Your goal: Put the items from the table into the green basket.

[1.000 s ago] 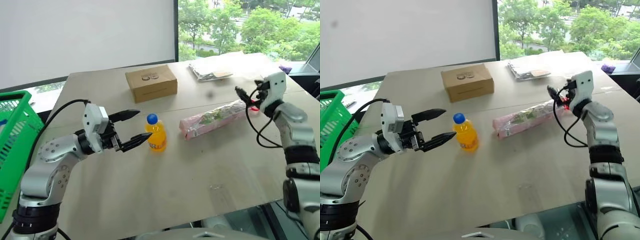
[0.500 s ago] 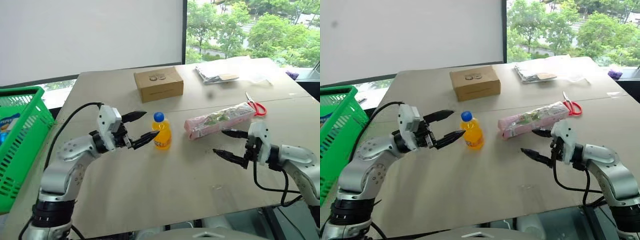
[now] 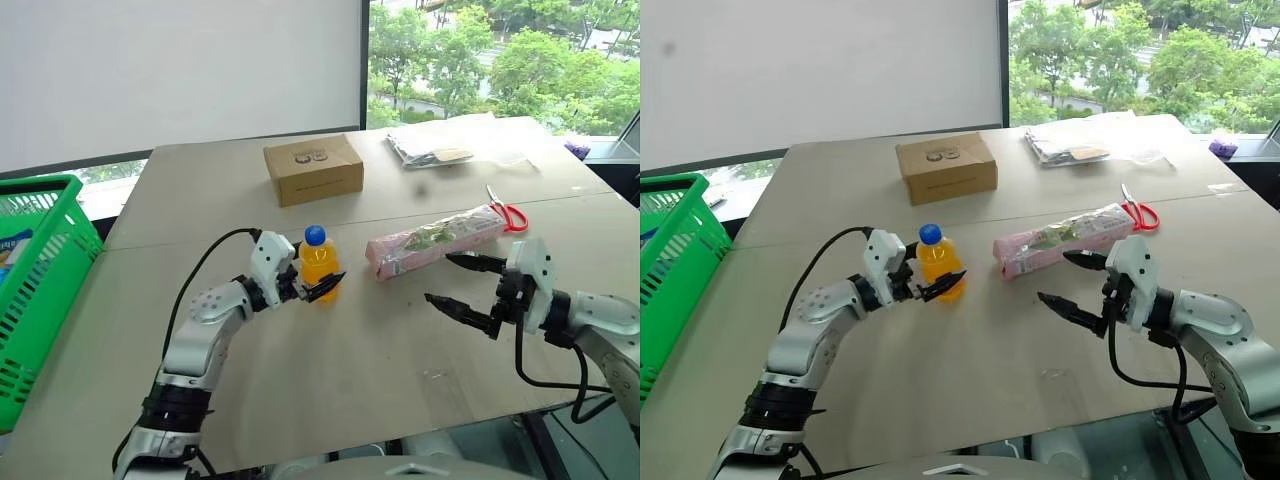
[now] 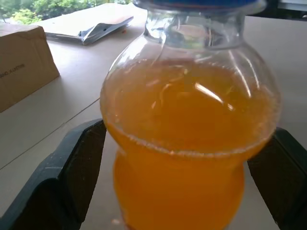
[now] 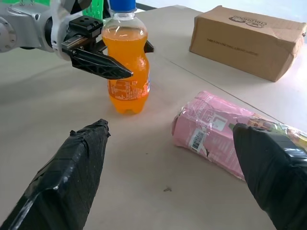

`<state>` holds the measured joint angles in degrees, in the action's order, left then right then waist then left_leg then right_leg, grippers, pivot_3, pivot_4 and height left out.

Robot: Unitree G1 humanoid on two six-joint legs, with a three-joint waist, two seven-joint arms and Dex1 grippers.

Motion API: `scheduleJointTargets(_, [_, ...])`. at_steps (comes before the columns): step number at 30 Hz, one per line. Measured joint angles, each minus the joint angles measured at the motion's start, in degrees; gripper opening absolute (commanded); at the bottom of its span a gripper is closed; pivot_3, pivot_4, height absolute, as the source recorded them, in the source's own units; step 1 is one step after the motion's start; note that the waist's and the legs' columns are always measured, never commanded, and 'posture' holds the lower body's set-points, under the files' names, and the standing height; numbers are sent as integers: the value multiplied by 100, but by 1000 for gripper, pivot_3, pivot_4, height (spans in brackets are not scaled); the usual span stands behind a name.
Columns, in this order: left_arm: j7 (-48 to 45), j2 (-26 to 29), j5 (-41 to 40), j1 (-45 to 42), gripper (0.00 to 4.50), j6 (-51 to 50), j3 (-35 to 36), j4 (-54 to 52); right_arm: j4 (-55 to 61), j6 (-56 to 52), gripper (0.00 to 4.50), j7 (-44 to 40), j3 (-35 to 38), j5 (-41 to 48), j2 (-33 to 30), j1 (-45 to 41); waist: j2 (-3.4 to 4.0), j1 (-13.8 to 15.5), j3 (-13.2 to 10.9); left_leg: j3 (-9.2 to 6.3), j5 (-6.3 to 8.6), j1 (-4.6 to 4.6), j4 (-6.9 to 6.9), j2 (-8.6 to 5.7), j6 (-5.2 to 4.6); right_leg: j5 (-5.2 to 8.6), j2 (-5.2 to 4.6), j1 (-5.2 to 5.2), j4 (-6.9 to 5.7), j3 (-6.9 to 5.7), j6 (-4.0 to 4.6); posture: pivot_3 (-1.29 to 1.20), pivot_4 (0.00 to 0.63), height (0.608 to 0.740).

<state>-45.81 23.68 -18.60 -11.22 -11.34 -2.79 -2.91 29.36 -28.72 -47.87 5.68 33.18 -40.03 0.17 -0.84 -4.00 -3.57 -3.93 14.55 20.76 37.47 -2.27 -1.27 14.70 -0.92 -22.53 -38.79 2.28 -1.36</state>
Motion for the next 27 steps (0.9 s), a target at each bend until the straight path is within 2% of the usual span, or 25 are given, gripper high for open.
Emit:
scheduleJointTargets(2, [-2,-58,5,-1,4500,35,-6,55,13,-4,4422,28,0,6,0,0,0,-3,0,0,0,0,0,0,0,0,0,0,-1,0,0,-162,0,740])
scheduleJointTargets(3, [-12,-90,-12,1,3957,38,3,112,15,-12,4500,62,0,14,0,0,0,-4,0,1,0,-1,0,1,0,0,1,0,-1,0,0,-162,0,740])
scheduleJointTargets(4, [-12,-116,-48,7,3702,33,18,132,15,-18,4500,78,0,24,0,-1,0,-4,0,1,0,-1,0,1,0,0,1,0,-1,0,0,-162,0,740])
scheduleJointTargets(6, [-18,-164,-142,11,2858,5,69,141,17,-23,4500,92,-2,40,0,-6,0,-4,0,1,0,0,0,1,0,0,1,0,-1,0,0,-162,0,740])
scheduleJointTargets(7, [-19,-164,-167,12,2749,-6,78,148,17,-24,4500,97,-3,43,0,-13,-1,-5,0,2,0,0,0,1,0,0,1,-1,0,0,0,-162,0,740])
scheduleJointTargets(14, [92,-143,-179,13,2749,-82,218,148,7,-91,4500,95,-60,128,91,-391,-2,-4,0,3,0,-1,0,1,0,0,1,-2,-2,2,0,-95,0,740])
scheduleJointTargets(19, [1321,-65,-22,-450,2749,-234,1025,265,8,-681,4500,224,-190,841,457,-1315,-18,29,-9,-8,-1,2,1,10,1,-6,7,-6,-6,-10,6,-6,0,740])
scheduleJointTargets(24, [2510,623,244,-1482,2749,-587,1982,236,-137,-1007,4500,579,-463,1309,1211,-2430,-37,158,-4,-14,1,16,-5,21,4,-24,15,-18,4,-16,37,57,0,740])
scheduleJointTargets(27, [3050,1291,426,-1853,2749,-1014,2470,230,-437,-1079,4500,579,-619,1412,1579,-3045,-48,211,1,-16,2,39,-9,15,4,-27,9,-47,1,-18,41,98,0,740])
